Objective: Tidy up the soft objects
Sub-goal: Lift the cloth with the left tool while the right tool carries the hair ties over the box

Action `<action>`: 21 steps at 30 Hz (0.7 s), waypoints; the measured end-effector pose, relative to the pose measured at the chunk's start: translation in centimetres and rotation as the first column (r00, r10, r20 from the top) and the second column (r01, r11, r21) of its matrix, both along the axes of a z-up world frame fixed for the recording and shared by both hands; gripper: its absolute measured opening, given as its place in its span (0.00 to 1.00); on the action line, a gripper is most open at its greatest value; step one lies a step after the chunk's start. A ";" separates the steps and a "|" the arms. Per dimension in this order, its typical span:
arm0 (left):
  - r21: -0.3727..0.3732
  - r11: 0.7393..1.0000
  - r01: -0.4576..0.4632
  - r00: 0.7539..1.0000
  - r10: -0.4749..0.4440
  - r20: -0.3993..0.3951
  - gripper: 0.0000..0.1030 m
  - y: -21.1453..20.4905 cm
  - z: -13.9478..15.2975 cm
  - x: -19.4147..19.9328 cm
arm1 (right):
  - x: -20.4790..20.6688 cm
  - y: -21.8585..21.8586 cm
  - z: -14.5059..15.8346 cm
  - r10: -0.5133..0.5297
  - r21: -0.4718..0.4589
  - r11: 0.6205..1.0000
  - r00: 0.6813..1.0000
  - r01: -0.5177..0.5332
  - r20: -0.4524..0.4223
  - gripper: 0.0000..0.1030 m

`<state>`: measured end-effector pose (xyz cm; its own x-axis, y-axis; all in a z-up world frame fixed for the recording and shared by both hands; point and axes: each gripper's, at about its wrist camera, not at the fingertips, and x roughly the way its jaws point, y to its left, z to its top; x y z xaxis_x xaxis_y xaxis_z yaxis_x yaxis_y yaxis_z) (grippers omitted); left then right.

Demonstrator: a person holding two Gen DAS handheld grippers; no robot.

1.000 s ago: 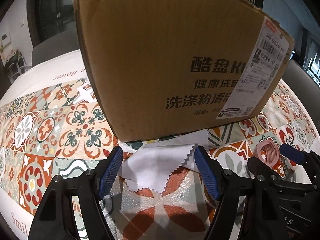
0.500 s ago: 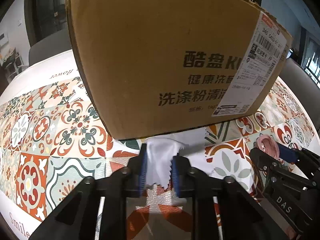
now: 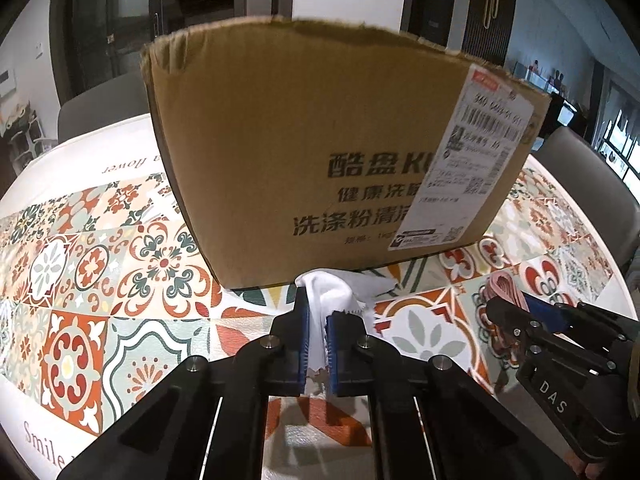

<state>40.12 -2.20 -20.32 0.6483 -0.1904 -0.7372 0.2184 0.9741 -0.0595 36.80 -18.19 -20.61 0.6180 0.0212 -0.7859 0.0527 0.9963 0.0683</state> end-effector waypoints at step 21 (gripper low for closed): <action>-0.034 0.999 -0.013 0.996 0.016 0.091 0.09 0.6 7.0 -4.9 | -2.6 -0.1 5.4 0.056 0.025 0.998 0.993 -0.059 0.106 0.17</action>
